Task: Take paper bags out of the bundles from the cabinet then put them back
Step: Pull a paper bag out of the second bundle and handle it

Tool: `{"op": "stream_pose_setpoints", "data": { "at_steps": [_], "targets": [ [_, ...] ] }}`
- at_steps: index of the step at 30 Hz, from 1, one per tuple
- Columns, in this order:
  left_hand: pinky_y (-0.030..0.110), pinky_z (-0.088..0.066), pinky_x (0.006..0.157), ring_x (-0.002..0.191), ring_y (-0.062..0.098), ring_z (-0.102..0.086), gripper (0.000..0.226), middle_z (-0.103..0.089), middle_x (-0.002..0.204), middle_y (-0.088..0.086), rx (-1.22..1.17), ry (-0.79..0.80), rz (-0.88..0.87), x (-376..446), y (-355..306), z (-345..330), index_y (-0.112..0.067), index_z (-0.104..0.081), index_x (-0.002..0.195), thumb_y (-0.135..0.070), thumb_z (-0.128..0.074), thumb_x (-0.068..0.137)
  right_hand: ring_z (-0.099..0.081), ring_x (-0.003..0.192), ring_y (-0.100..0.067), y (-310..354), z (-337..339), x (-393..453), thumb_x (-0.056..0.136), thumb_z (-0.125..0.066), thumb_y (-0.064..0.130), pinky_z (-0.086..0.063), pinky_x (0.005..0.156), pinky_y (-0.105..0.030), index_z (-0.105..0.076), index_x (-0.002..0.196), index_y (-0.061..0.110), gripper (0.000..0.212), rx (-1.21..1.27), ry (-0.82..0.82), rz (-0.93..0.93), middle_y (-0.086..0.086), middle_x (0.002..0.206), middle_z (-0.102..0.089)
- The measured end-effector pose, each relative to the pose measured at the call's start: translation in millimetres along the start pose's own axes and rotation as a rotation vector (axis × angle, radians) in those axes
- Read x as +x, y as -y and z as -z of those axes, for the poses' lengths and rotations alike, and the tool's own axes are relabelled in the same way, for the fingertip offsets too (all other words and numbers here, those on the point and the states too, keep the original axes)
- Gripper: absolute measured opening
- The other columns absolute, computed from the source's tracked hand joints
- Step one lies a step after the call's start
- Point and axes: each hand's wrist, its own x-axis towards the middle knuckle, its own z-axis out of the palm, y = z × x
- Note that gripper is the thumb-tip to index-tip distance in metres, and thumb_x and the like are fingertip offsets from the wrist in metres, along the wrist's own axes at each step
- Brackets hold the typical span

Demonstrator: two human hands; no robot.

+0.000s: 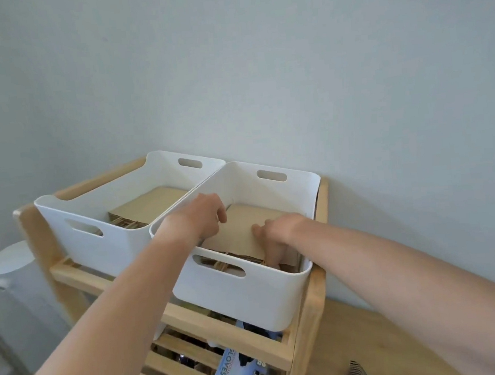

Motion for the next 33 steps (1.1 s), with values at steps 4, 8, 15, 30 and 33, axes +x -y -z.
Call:
{"op": "stream_pose_setpoints", "data": {
  "at_steps": [4,8,15,30,33],
  "targets": [
    [0.035,-0.048,0.096,0.111,0.021,-0.056,0.046,-0.055,0.123,0.000,0.008,-0.033,-0.029,0,-8,0,-0.028,-0.063,0.117,-0.005,-0.049,0.080,-0.051,0.128,-0.031,-3,3,3,0.064,-0.088,0.047,-0.045,0.071,-0.037,-0.023,0.154,0.028,0.113,-0.008,-0.006,0.010,-0.007,0.144,-0.040],
    [0.036,-0.040,0.104,0.126,0.024,-0.048,0.047,-0.054,0.136,0.005,0.027,-0.084,-0.087,-5,-14,5,-0.019,-0.051,0.135,-0.015,-0.052,0.088,-0.049,0.131,-0.030,-4,7,-1,0.064,-0.089,0.046,-0.043,0.078,-0.037,-0.027,0.152,0.028,0.109,-0.031,0.005,0.014,-0.005,0.144,-0.043],
    [0.042,-0.014,0.118,0.146,0.022,-0.020,0.057,-0.030,0.156,0.009,0.029,-0.164,-0.102,-23,-33,15,-0.015,-0.034,0.148,-0.046,-0.033,0.101,-0.028,0.149,-0.029,-32,25,-25,0.075,-0.066,0.054,-0.032,0.115,-0.048,-0.031,0.156,0.030,0.091,0.459,-0.050,0.011,0.002,0.165,-0.026],
    [0.048,-0.018,0.115,0.143,0.028,-0.023,0.056,-0.023,0.157,0.010,0.088,-0.245,-0.293,-23,-228,-35,-0.014,-0.025,0.148,-0.037,-0.028,0.097,0.006,0.156,-0.029,-163,-105,-110,0.105,-0.021,0.055,0.005,0.123,-0.055,-0.003,0.162,0.010,0.075,0.445,-0.526,-0.300,-0.012,0.170,0.003],
    [0.047,-0.016,0.117,0.145,0.029,-0.021,0.056,-0.019,0.160,0.011,0.093,-0.239,-0.382,-34,-274,-60,-0.013,-0.021,0.151,-0.035,-0.028,0.100,0.007,0.156,-0.029,-191,-149,-131,0.104,-0.020,0.057,0.006,0.123,-0.055,-0.001,0.162,0.011,0.076,0.477,-0.451,-0.402,-0.012,0.170,0.004]
  ]
}}
